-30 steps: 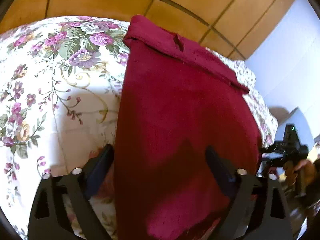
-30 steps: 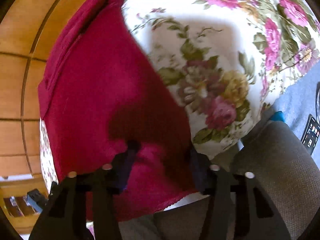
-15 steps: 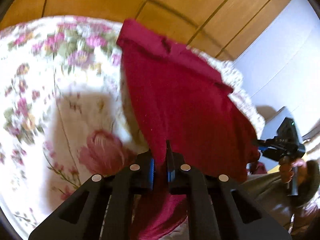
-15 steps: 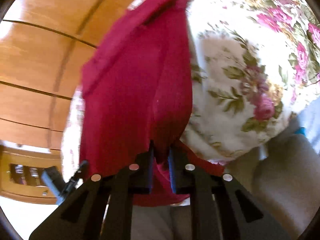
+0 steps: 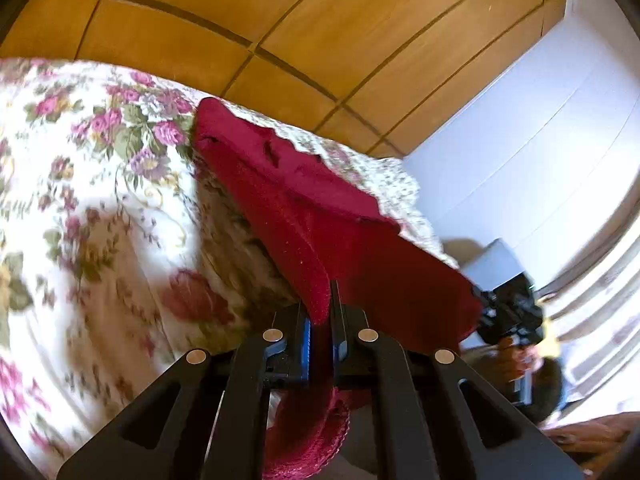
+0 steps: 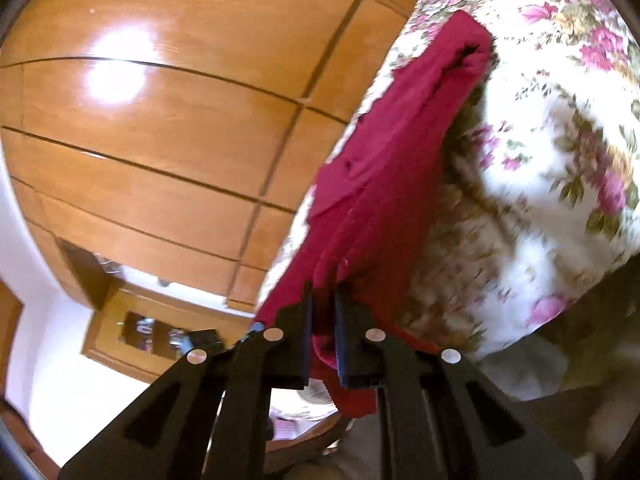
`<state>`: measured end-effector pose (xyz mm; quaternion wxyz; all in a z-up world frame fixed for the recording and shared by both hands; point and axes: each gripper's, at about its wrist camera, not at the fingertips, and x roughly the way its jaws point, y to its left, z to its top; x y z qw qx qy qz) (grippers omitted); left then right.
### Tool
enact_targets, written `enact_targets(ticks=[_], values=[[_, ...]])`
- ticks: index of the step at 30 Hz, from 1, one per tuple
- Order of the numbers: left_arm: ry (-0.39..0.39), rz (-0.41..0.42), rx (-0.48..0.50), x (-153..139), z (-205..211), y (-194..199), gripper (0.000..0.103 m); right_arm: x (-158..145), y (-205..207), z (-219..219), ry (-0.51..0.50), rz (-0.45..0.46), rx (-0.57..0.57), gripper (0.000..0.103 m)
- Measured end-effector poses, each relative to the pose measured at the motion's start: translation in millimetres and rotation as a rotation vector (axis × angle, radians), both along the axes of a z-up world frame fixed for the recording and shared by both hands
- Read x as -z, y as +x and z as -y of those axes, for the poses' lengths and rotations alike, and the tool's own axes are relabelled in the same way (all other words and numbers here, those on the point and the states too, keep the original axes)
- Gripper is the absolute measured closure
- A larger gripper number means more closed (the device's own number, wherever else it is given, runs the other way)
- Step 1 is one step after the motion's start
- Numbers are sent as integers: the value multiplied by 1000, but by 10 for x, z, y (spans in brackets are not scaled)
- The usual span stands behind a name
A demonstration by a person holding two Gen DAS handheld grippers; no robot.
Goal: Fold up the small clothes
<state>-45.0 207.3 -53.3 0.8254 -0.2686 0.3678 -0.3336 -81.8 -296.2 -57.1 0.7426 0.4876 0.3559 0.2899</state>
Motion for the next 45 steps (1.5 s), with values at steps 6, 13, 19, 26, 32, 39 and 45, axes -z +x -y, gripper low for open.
enact_targets(ticks=[6, 13, 19, 26, 32, 39, 45], values=[[-101, -50, 28, -44, -285, -329, 97, -38, -515, -26, 200, 53, 12, 95], [-294, -167, -19, 126, -393, 18, 97, 30, -209, 212, 292, 1, 130, 95], [-327, -192, -46, 190, -394, 334, 97, 56, 301, 424, 288, -68, 212, 95], [-316, -204, -68, 162, -358, 787, 97, 125, 881, 633, 203, -183, 271, 94], [-254, -280, -94, 267, -142, 1502, 97, 254, 1598, 717, 64, -300, 273, 94], [-198, -470, -133, 671, 114, 2199, 44, 725, 2244, 810, -35, -391, 254, 79], [-419, -505, -179, 759, 65, 2409, 21, 766, 2315, 1145, 21, -344, 356, 51]])
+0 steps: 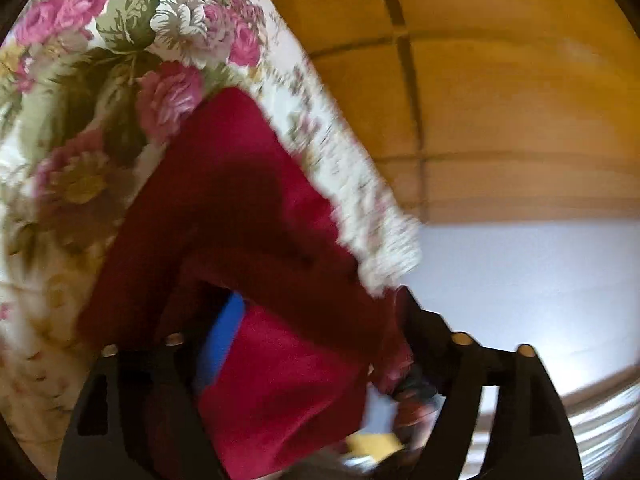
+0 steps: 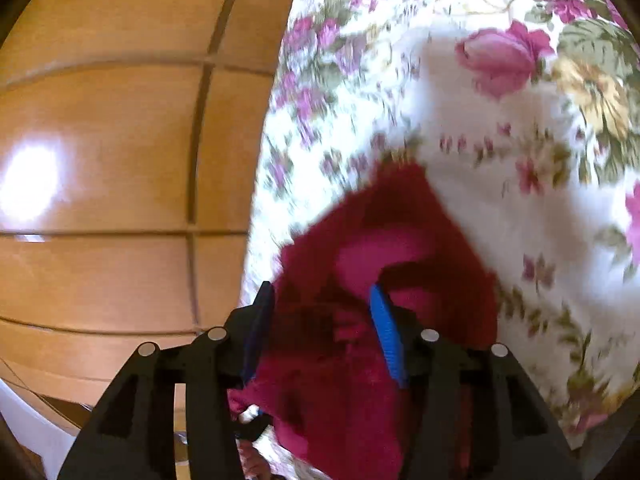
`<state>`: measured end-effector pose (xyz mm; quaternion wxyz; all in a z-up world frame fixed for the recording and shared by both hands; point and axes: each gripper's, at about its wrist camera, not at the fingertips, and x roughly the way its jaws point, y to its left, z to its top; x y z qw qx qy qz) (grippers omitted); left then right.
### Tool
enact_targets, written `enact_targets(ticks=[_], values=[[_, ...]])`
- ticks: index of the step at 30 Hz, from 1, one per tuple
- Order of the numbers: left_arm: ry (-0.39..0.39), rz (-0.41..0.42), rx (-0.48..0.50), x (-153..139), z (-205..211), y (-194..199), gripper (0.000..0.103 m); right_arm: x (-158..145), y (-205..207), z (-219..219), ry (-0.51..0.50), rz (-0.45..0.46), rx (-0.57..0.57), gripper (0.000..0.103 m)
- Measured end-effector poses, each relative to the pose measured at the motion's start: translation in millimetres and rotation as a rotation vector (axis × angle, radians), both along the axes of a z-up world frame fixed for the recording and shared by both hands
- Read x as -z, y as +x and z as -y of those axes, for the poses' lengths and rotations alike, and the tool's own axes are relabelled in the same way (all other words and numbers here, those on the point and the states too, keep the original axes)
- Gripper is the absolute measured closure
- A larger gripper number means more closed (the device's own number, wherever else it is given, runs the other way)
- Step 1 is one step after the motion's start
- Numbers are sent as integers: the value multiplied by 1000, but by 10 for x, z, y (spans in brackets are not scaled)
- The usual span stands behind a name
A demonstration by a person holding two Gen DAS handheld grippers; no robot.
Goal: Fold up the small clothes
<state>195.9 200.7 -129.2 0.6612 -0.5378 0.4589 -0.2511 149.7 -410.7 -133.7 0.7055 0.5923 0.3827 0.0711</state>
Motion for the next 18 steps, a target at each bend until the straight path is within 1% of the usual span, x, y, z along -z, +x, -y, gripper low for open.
enact_targets(ticks=[2, 4, 6, 7, 9, 11, 13, 14, 16, 18], values=[[-78, -19, -85, 56, -99, 44, 19, -62, -41, 85, -18, 13, 33, 50], [-134, -24, -145, 84, -168, 70, 16, -143, -48, 91, -45, 29, 13, 50], [-171, -14, -189, 72, -202, 54, 16, -245, -66, 64, -91, 49, -17, 51], [-164, -2, -200, 51, -222, 28, 16, -296, -69, 26, -137, 38, -50, 52], [-64, 26, -202, -33, -230, -57, 15, -367, -77, -54, -203, 35, -95, 57], [103, 59, -173, -132, -170, -188, 15, -382, -40, -146, -231, 17, -130, 59], [223, 104, -144, -197, -110, -318, 15, -357, -43, -228, -243, -7, -163, 59], [288, 145, -124, -250, -71, -431, 15, -340, -64, -258, -241, -22, -176, 59], [358, 194, -103, -294, -30, -605, 15, -300, -121, -322, -227, -46, -200, 59], [407, 227, -78, -318, 2, -767, 15, -286, -225, -387, -238, -66, -229, 59]])
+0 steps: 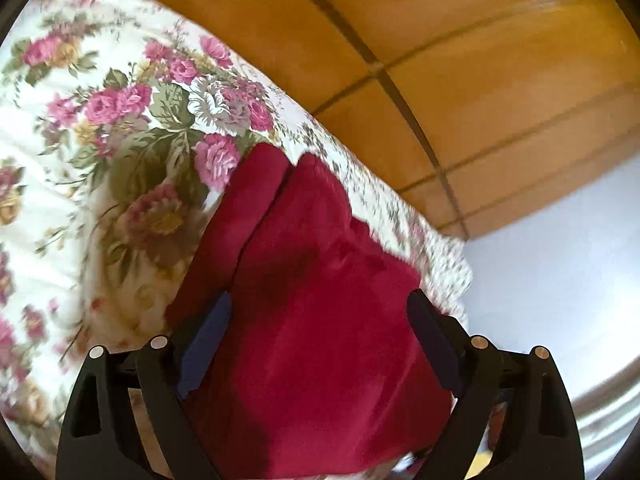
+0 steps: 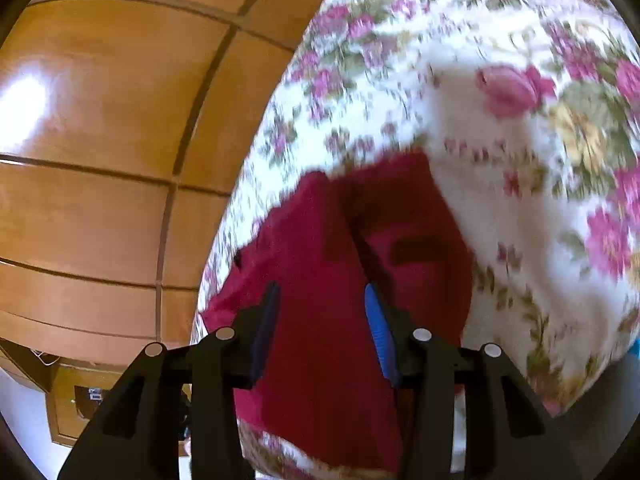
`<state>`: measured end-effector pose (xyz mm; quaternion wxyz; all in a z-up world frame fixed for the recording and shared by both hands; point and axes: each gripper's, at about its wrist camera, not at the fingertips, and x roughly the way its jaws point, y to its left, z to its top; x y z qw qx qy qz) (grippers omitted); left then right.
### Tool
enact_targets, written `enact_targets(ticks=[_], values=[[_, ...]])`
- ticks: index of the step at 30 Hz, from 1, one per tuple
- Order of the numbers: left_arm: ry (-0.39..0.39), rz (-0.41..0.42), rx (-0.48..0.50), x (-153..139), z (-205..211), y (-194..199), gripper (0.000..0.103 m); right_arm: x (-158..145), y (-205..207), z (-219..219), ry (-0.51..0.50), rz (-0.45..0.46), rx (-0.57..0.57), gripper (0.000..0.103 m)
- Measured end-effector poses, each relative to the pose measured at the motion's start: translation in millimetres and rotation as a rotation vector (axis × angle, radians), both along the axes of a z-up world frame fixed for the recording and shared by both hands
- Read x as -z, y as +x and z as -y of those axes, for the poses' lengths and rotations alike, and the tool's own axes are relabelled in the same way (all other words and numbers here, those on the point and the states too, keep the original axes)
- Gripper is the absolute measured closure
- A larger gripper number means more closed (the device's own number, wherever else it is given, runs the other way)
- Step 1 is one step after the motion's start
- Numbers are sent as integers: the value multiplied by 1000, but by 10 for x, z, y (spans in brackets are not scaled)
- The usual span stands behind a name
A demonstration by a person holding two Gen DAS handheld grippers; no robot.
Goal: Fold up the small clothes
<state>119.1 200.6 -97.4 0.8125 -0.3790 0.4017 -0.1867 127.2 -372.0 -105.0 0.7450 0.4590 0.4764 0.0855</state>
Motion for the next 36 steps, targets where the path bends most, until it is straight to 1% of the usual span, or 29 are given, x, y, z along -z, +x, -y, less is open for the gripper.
enact_targets(ticks=[2, 5, 7, 9, 11, 13, 14, 15, 16, 17, 18, 19, 20, 21, 22, 23, 25, 26, 27, 28, 29, 30, 31, 32, 34, 35, 36], values=[[20, 7, 22, 24, 62, -84, 15, 7, -105, -39, -34, -15, -17, 59], [35, 18, 52, 69, 64, -279, 15, 68, -334, -92, -70, -52, -35, 48], [45, 27, 76, 91, 66, -370, 18, 150, -476, -123, -90, -89, -42, 48], [71, 34, 98, 119, 119, -504, 20, 245, -574, -167, -98, -134, -62, 48], [108, 41, 109, 162, 159, -592, 25, 363, -663, -241, -86, -178, -87, 48], [126, 45, 107, 210, 200, -644, 29, 411, -709, -319, -95, -193, -117, 50], [127, 41, 109, 231, 232, -620, 32, 414, -707, -361, -115, -185, -133, 60], [145, 36, 111, 240, 252, -611, 35, 409, -689, -405, -135, -170, -160, 84], [167, 33, 113, 254, 239, -626, 37, 401, -666, -462, -162, -163, -198, 95], [202, 28, 111, 265, 269, -617, 49, 383, -656, -499, -191, -156, -220, 96], [240, 21, 105, 277, 288, -605, 67, 320, -662, -525, -242, -138, -236, 97], [260, 12, 100, 279, 277, -615, 75, 226, -670, -519, -283, -112, -243, 97], [262, -3, 99, 290, 236, -630, 82, 132, -682, -497, -316, -83, -241, 97], [236, -13, 99, 296, 202, -615, 85, -49, -718, -448, -383, -28, -240, 97], [216, -15, 105, 304, 176, -602, 88, -155, -764, -408, -419, 0, -241, 97], [218, -18, 114, 297, 173, -628, 91, -207, -805, -373, -439, 9, -247, 97], [265, -23, 145, 330, 232, -643, 91, -89, -838, -359, -466, -46, -279, 97], [290, -23, 151, 350, 274, -635, 91, 66, -819, -389, -494, -104, -306, 97], [331, -19, 157, 382, 330, -654, 91, 212, -773, -439, -519, -161, -331, 97], [346, -12, 156, 411, 371, -604, 91, 371, -743, -505, -559, -227, -369, 97], [363, 1, 151, 413, 393, -625, 91, 470, -717, -571, -606, -271, -403, 94], [372, 6, 150, 404, 401, -639, 91, 487, -700, -602, -626, -277, -416, 93], [378, 11, 152, 387, 402, -654, 91, 438, -689, -621, -633, -255, -419, 93], [378, 14, 152, 375, 401, -656, 91, 346, -698, -603, -633, -224, -400, 91], [356, 17, 143, 300, 350, -683, 83, 140, -749, -512, -630, -157, -326, 75], [339, 19, 139, 250, 322, -695, 71, -4, -789, -440, -641, -108, -264, 59], [320, 33, 126, 167, 287, -710, 60, -85, -810, -417, -648, -74, -230, 58]])
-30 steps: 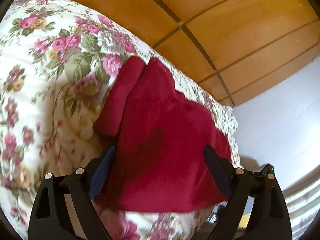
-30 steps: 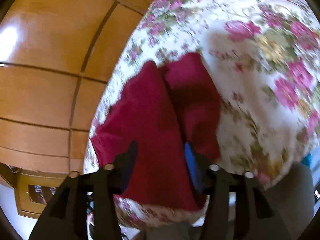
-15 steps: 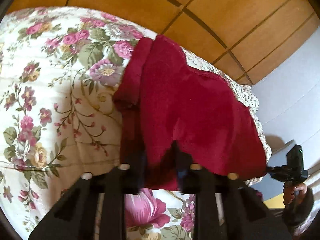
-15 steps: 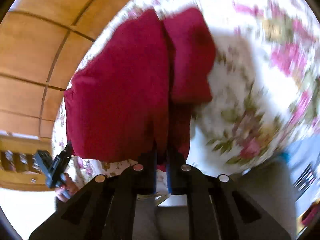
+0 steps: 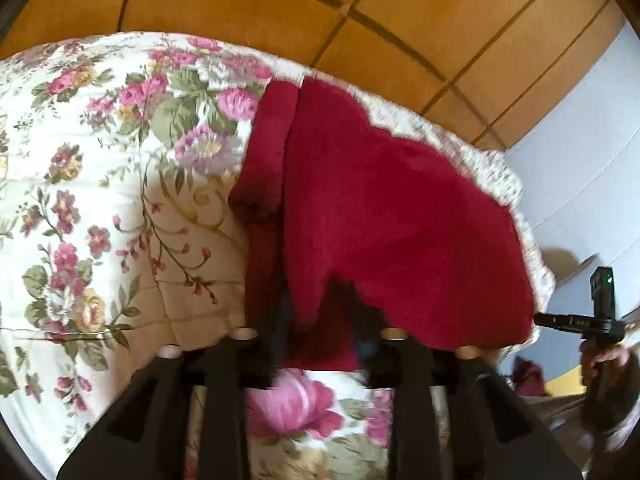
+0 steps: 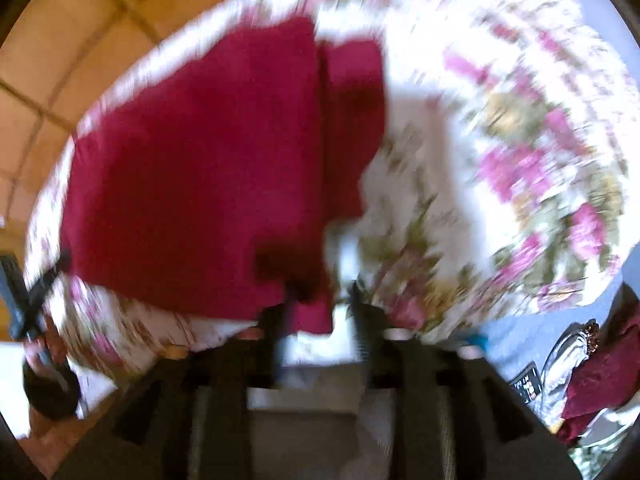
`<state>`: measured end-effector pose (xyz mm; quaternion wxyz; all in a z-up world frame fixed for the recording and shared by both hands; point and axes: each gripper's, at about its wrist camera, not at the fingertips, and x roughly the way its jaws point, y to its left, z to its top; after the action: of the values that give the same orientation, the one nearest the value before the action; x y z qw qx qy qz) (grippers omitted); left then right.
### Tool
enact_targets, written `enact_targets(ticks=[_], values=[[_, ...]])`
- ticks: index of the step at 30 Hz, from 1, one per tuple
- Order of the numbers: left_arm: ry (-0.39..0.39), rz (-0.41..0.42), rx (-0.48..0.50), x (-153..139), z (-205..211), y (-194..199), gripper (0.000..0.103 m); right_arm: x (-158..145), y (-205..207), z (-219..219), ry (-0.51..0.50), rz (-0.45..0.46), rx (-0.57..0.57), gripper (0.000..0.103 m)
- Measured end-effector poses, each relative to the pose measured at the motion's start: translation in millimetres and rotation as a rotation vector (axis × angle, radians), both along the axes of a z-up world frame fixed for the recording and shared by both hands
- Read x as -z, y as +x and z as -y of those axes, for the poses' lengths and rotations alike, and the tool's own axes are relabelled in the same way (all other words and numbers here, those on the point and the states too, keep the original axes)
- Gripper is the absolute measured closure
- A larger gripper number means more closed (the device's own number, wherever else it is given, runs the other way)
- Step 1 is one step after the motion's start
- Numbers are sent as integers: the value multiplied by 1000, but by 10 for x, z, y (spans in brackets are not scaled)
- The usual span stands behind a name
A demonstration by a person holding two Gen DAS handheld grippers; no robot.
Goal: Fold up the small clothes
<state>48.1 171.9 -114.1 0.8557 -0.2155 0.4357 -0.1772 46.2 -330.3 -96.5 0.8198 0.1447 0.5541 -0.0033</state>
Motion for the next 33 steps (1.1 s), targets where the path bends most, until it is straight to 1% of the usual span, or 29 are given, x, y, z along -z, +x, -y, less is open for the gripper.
enact_targets(ticks=[1, 2, 3, 4, 5, 6, 7, 8, 9, 11, 13, 17, 18, 20, 21, 22, 24, 25, 28, 30, 32, 33], values=[[-4, 24, -8, -77, 2, -7, 57, -137, -15, 30, 2, 73, 17, 59], [1, 58, -8, -157, 34, -12, 54, -237, 12, 22, 4, 127, 13, 61], [28, 102, 4, -273, 96, -8, 54, -288, 50, -16, 7, 153, 3, 65], [55, 127, 14, -347, 167, 19, 54, -338, 123, -79, 16, 183, -21, 67], [83, 148, 29, -416, 260, 79, 50, -357, 237, -168, 39, 203, -57, 68], [111, 169, 55, -487, 390, 144, 43, -359, 350, -231, 53, 211, -88, 69], [132, 189, 82, -547, 530, 217, 41, -366, 431, -310, 49, 218, -112, 69], [145, 200, 98, -579, 615, 273, 36, -339, 525, -426, 25, 228, -144, 69], [165, 211, 132, -613, 787, 389, 31, -307, 601, -520, -3, 235, -171, 69], [183, 205, 168, -603, 971, 575, 31, -259, 794, -711, -58, 258, -218, 69], [210, 186, 195, -552, 1209, 826, 31, -170, 942, -792, -79, 257, -232, 69], [288, 117, 209, -335, 1520, 1243, 31, 102, 1261, -797, -113, 204, -199, 70], [310, 95, 204, -241, 1558, 1364, 31, 169, 1326, -761, -144, 188, -189, 70], [352, 70, 163, -73, 1555, 1544, 31, 299, 1437, -650, -217, 160, -156, 70], [348, 55, 145, 28, 1512, 1627, 28, 360, 1493, -571, -239, 145, -120, 71], [310, 64, 142, 117, 1451, 1671, 25, 402, 1526, -498, -229, 137, -96, 72], [262, 132, 150, 196, 1377, 1641, 21, 458, 1577, -367, -176, 129, -55, 72], [244, 138, 153, 212, 1352, 1634, 20, 464, 1593, -342, -173, 130, -45, 71], [247, 147, 159, 205, 1357, 1611, 17, 465, 1595, -388, -210, 137, -55, 67], [236, 149, 168, 194, 1350, 1609, 13, 467, 1605, -418, -235, 139, -60, 65], [229, 150, 175, 192, 1361, 1608, 12, 450, 1602, -419, -240, 137, -56, 64], [234, 151, 173, 174, 1359, 1591, 12, 429, 1590, -408, -226, 137, -48, 62]])
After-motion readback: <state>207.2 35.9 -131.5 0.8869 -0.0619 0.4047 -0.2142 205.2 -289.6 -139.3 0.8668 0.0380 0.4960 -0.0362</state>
